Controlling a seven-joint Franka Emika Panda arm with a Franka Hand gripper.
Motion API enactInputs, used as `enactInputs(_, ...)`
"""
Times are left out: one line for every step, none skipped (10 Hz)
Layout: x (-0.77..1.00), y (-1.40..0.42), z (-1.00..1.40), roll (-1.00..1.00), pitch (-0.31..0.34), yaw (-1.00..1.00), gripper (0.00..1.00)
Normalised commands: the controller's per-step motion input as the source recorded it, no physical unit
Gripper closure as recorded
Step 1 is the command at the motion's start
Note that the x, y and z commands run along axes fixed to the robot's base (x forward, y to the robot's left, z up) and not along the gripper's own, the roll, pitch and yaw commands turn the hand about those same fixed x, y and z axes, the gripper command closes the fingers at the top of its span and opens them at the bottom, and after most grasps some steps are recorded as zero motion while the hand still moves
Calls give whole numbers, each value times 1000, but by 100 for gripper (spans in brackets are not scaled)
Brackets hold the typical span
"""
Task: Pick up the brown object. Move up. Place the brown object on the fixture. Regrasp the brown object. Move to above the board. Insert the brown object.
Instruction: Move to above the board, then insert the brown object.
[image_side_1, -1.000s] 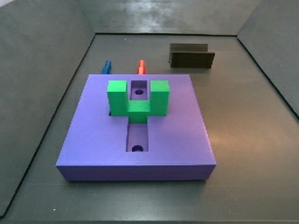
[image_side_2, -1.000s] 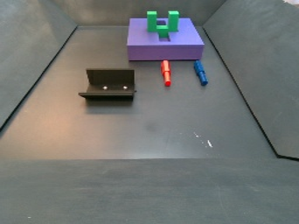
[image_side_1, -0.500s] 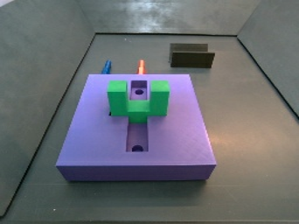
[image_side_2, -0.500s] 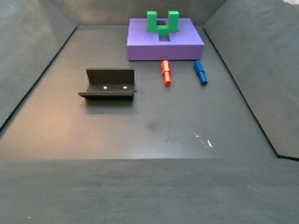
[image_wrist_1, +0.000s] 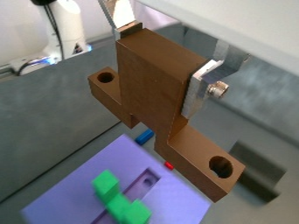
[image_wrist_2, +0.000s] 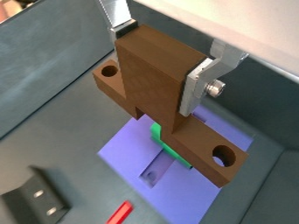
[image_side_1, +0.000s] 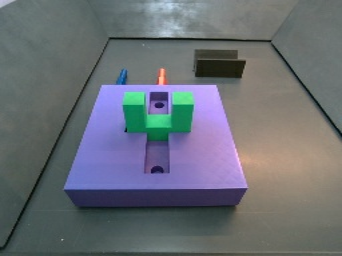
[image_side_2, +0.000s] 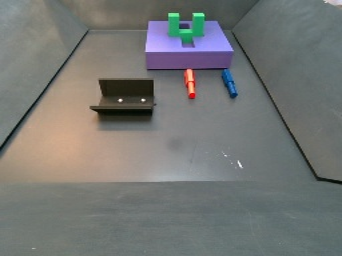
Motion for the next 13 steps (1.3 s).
enactInputs(-39, 13, -3, -487, -20, 11, 100)
enactInputs(-27, 7, 1, -275, -17, 4, 100)
enactInputs(0, 0, -14, 0, -3, -23, 100)
enactInputs(0, 0, -31, -14, -41, -129, 100)
enactInputs(66, 0, -37, -24, -17, -283, 100)
enactInputs(206, 0, -49, -33, 0, -414, 100)
enactInputs(263, 0, -66, -43, 0, -500, 100)
enactInputs(260, 0, -111, -44, -9, -534, 100)
enactInputs(189, 0, -154, -64, -26, -569, 100)
enactInputs(123, 0, -183, -89, -61, -614, 100)
enactInputs(0, 0, -220, -11, -100, -617, 100)
enactInputs(-154, -23, -237, 0, -109, -703, 100)
enactInputs(-237, 0, -229, 0, -96, -814, 100)
